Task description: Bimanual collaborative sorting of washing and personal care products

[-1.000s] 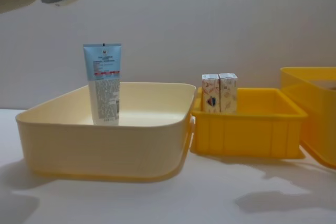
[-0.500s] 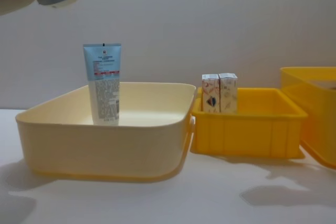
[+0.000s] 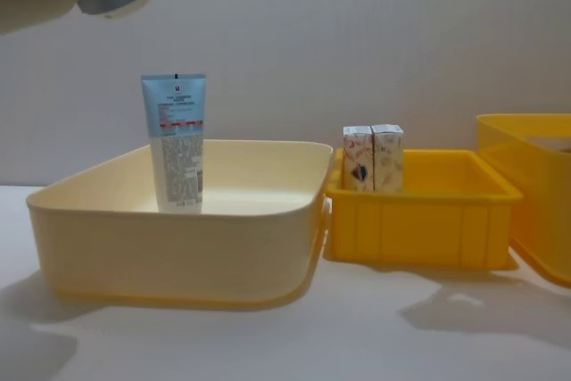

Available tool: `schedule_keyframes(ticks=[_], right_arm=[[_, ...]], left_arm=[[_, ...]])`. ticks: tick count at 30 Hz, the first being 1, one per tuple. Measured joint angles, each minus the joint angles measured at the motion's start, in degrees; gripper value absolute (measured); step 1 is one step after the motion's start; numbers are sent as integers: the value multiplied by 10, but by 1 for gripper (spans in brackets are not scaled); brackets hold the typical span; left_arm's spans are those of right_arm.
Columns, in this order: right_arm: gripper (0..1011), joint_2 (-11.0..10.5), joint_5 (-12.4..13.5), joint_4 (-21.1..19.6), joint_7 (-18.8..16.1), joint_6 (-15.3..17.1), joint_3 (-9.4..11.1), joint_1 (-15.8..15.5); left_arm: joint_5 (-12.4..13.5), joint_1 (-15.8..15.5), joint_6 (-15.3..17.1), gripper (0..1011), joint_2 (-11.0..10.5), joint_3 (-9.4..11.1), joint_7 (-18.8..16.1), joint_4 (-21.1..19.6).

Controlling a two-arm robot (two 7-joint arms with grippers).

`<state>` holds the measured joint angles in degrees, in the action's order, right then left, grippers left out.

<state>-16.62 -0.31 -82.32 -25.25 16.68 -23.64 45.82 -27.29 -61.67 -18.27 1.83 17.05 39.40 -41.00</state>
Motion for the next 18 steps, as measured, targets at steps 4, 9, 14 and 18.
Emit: schedule_keyframes(ticks=[4,9,14,18], right_arm=[[1001,6,4,7,6,8,2,4],[1001,12,7,18,13,15,4,11],[1001,16,8,25,17,19,5,16],[1001,19,8,33,18,22,5,21]], left_arm=[[-3,-1,-4,244,2,2,5,4],[-7,-4,-5,244,4,4,10,6],[-10,-4,-4,245,4,7,13,5],[-12,-4,-2,245,3,10,15,1]])
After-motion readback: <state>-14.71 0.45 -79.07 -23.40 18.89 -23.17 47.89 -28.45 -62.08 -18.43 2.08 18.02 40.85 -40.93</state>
